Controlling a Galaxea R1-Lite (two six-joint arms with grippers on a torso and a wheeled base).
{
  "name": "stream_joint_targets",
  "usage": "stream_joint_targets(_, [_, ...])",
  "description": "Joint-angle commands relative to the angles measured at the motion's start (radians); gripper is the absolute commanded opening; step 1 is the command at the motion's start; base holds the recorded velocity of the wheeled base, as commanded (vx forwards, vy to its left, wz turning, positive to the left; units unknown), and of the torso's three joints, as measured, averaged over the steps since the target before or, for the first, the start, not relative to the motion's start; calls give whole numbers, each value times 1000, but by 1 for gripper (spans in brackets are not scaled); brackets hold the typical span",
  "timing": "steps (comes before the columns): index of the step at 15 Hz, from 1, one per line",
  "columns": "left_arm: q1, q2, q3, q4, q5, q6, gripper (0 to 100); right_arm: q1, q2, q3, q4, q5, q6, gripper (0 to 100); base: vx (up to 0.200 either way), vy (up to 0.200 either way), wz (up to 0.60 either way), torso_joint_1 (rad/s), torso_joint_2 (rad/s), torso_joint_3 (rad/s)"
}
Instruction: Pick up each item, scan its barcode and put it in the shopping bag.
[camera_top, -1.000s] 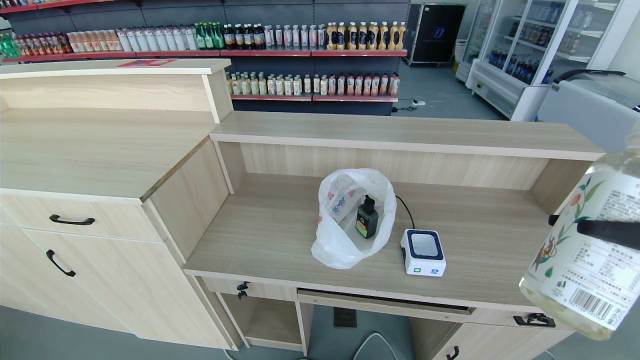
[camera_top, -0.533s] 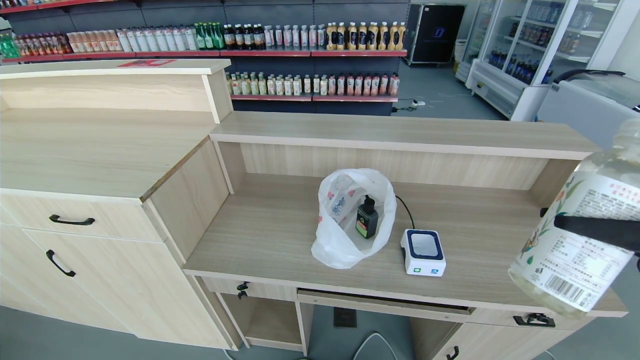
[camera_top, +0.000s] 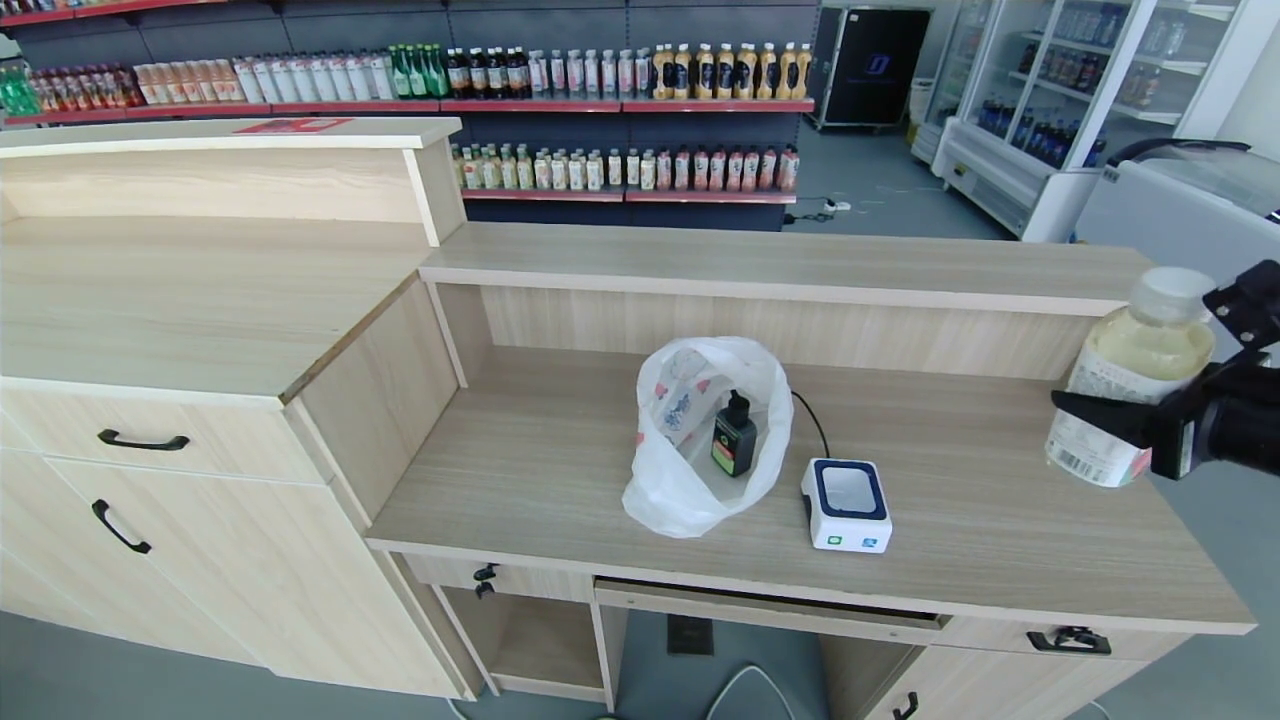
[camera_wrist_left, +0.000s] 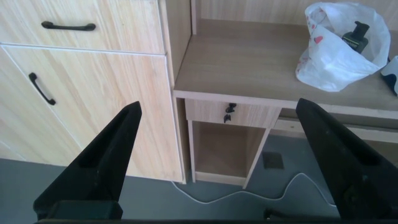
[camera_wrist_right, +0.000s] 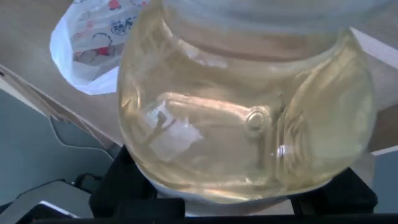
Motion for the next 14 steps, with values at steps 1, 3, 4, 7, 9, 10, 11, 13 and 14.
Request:
stream_joint_targets(1, [0, 0, 0, 0, 0, 0, 100, -76, 204, -2, -169, -23, -88, 0, 0, 0, 0, 0, 0, 0])
stream_joint_targets(3, [0, 0, 0, 0, 0, 0, 100, -79, 263, -2, -278, -29, -162, 0, 0, 0, 0, 0, 0, 0])
stream_joint_targets(4, [0, 0, 0, 0, 0, 0, 100, -79, 293, -3, -313, -58, -226, 0, 0, 0, 0, 0, 0, 0])
stream_joint_targets(7, [0, 0, 0, 0, 0, 0, 100, -84, 354, -3, -353, -69, -336, 0, 0, 0, 200, -1, 2, 1])
stream_joint_targets(9, [0, 0, 0, 0, 0, 0, 100, -84, 401, 21, -447, -69, -378, 0, 0, 0, 600, 5, 0, -2])
stream_joint_targets(10, [0, 0, 0, 0, 0, 0, 100, -84, 428, 25, -506, -58, -381, 0, 0, 0, 600, 2, 2, 2])
stream_joint_targets(11, [0, 0, 0, 0, 0, 0, 100, -81, 464, 17, -557, -4, -381, 0, 0, 0, 0, 0, 0, 0])
stream_joint_targets(13, [0, 0, 0, 0, 0, 0, 100, -79, 536, -2, -602, 100, -416, 0, 0, 0, 0, 0, 0, 0])
stream_joint_targets(14, [0, 0, 0, 0, 0, 0, 100, -87, 576, -14, -609, 145, -448, 0, 0, 0, 0, 0, 0, 0])
